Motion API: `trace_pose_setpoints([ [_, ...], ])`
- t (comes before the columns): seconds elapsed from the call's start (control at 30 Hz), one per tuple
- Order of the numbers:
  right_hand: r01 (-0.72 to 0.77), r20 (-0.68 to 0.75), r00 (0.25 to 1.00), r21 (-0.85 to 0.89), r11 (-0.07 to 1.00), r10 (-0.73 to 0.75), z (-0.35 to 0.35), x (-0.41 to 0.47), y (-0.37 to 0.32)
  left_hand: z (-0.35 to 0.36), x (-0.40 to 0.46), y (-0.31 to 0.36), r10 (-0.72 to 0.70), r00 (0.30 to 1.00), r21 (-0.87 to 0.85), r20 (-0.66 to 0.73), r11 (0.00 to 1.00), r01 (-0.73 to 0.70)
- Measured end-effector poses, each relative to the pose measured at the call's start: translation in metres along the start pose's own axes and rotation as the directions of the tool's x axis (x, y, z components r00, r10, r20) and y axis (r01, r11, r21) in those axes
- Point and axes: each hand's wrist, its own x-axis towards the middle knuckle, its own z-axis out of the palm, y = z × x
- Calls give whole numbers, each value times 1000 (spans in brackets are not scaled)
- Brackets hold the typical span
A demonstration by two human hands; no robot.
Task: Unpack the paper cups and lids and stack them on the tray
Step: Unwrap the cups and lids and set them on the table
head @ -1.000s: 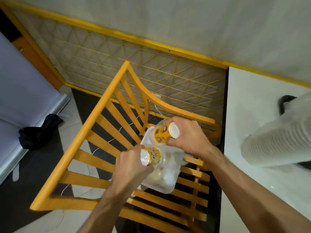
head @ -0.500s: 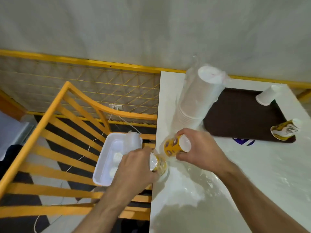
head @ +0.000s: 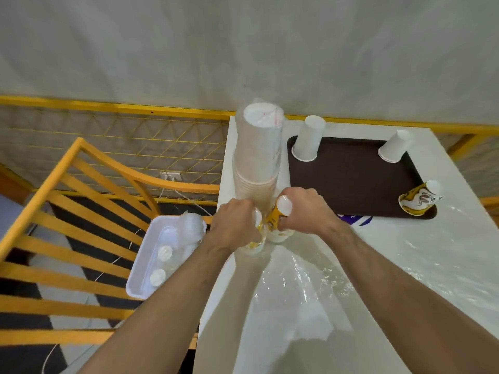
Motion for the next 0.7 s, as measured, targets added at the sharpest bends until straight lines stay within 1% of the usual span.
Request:
trace_pose_setpoints([
  [0.1,6,29,1000,-17,1000,-6,7,8,0,6,3,1,-14,1000,-33,10,999,15],
  [0.3,-3,71,997,10,1000,2,13,11,2,15,-8,3,-38,999,-92,12,995,39],
  [0.5,3,75,997,13,1000,-4,9,3,-5,18,-19,0,-158,987,-286,24,945,158],
  [0.63,-29,79,997,90,996,22,-1,-6,-2,13,-24,-8,-176,984,-256,18,951,175],
  [0.7,-17,25,1000,39,999,16,-5,-15,-2,10,-33,-12,-185,982,-248,-24,953,173],
])
